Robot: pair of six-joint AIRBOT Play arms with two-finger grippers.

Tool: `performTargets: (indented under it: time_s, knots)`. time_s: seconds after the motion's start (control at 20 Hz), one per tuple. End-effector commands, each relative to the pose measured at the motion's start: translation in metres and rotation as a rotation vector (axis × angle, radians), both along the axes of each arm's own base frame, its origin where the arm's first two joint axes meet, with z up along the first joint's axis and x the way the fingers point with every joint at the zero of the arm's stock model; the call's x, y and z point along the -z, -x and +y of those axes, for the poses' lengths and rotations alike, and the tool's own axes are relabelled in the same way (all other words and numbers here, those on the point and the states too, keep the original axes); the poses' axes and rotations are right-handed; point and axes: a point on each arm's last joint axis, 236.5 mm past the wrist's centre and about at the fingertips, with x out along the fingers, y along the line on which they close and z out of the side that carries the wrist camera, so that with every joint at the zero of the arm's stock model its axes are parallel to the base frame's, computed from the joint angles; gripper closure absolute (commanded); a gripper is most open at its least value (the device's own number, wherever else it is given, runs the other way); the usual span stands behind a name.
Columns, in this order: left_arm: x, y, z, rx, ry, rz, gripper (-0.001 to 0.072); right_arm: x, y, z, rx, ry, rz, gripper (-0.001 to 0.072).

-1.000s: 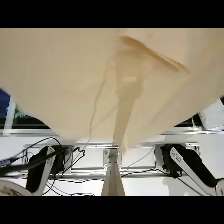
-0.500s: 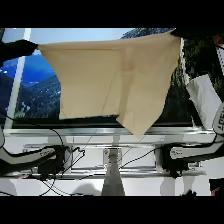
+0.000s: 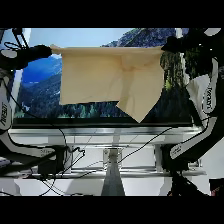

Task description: Fold the clothes and pants, and hang the long-sleeved shirts on hangers.

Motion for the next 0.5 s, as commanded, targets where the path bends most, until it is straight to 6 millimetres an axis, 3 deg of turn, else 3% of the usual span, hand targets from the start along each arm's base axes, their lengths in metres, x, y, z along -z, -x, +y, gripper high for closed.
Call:
performTargets:
  time_s: [0.0, 0.2, 0.35, 0.45]
  knots:
    - [0.031, 0.005, -0.012, 0.040, 0.015, 0.071, 0.0691, 0.047, 0.017, -0.009, 0.005, 0.041, 0.099, 0.0697]
    - [0.071, 0.058, -0.023, 0.252, -0.095, 0.287, 0.0691, 0.082, 0.068, -0.011, -0.069, 0.081, 0.291, 0.0697]
    - [0.094, 0.095, -0.018, 0.277, -0.109, 0.473, 0.0691, 0.087, 0.090, -0.018, -0.109, 0.118, 0.376, 0.0697]
    - [0.100, 0.107, -0.029, 0.311, -0.072, 0.525, 0.0690, 0.087, 0.098, -0.017, -0.122, 0.114, 0.408, 0.0697]
